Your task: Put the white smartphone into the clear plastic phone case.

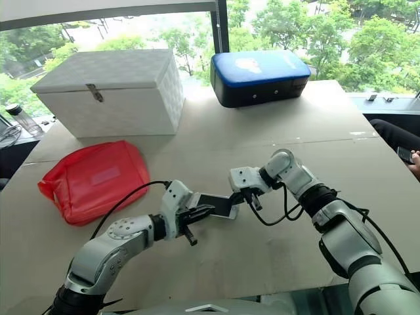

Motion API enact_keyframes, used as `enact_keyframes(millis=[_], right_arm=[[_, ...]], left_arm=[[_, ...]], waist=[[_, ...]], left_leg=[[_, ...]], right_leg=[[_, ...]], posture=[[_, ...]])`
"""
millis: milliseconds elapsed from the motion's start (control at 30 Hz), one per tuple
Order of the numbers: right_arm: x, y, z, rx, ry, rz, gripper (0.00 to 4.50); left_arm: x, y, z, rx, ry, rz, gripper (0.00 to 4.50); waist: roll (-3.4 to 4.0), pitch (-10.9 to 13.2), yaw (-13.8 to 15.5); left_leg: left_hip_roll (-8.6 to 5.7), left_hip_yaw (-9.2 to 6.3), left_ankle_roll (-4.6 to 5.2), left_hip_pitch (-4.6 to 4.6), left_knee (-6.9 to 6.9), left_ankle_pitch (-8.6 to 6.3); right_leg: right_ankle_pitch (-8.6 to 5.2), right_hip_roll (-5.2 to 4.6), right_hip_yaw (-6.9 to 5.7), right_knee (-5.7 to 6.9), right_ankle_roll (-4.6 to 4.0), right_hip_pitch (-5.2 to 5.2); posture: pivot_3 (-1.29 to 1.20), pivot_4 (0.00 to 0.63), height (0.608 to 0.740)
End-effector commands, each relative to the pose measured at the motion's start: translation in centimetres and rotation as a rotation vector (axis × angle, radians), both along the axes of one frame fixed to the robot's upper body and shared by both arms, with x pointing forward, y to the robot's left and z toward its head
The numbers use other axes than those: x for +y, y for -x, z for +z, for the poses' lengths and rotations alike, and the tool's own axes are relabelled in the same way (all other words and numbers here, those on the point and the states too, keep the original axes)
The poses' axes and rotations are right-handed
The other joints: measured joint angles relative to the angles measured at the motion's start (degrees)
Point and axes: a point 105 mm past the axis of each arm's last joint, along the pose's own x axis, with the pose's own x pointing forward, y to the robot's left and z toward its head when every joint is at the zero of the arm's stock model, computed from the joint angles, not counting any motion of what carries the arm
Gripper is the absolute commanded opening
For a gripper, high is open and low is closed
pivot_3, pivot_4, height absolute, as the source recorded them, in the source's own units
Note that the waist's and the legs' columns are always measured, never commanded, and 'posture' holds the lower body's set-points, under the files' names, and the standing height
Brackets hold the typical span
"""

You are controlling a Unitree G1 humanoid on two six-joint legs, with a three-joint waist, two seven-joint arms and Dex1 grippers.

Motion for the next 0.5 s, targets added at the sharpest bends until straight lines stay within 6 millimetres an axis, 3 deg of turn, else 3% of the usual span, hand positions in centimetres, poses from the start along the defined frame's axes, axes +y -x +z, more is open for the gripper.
enact_keyframes(millis=[33,67,100,267,367,500], right_arm=[[-1.2,1.8,-4.0,0.139,-0.028,-0.153,0.02],[-1.2,1.5,-2.8,0.124,-0.074,-0.163,0.02],[-1.2,1.3,-1.5,0.099,-0.121,-0.174,0.02],[-2.2,0.5,4.4,-0.034,-0.278,-0.28,0.02],[-3.2,1.4,6.7,-0.047,-0.306,-0.318,0.02],[-5.1,3.3,7.8,-0.032,-0.267,-0.336,0.02]], left_arm=[[0.0,-1.0,1.4,-0.077,0.036,0.012,0.0],[-0.1,-1.1,1.6,-0.085,0.05,0.015,0.0],[0.0,-1.2,1.9,-0.095,0.065,0.02,0.0],[0.0,-1.6,4.1,-0.142,0.186,0.039,0.0],[1.2,-2.1,6.1,-0.166,0.277,0.07,0.0],[3.6,-2.1,7.6,-0.176,0.303,0.093,0.0]], waist=[[0.15,0.7,0.1],[0.11,1.2,0.0],[0.17,1.3,0.0],[0.2,2.0,0.6],[-0.1,2.8,0.8],[-0.34,3.5,1.0]], left_leg=[[0.0,-0.08,-0.1,0.0,0.0,0.06],[0.0,-0.13,-0.23,-0.14,0.0,0.15],[0.0,-0.14,-0.45,-0.91,0.09,0.48],[-0.04,-0.44,-0.65,-2.98,0.45,0.75],[-0.22,-0.69,-0.6,-4.32,1.14,0.73],[-0.35,-0.77,-0.51,-4.41,1.2,0.69]], right_leg=[[-0.02,0.02,-0.06,0.0,-0.04,-0.13],[-0.01,0.05,-0.08,0.0,-0.04,-0.44],[0.2,0.12,-0.08,0.02,0.15,-1.14],[0.63,0.21,-0.21,0.08,-0.34,-2.99],[0.65,0.04,-0.44,0.06,-0.33,-3.93],[0.67,-0.12,-0.55,0.04,-0.28,-3.94]], posture=[[0.0,0.15,0.74],[0.0,0.15,0.74],[0.0,0.15,0.74],[0.0,0.15,0.74],[0.0,0.15,0.74],[0.0,0.15,0.74]])
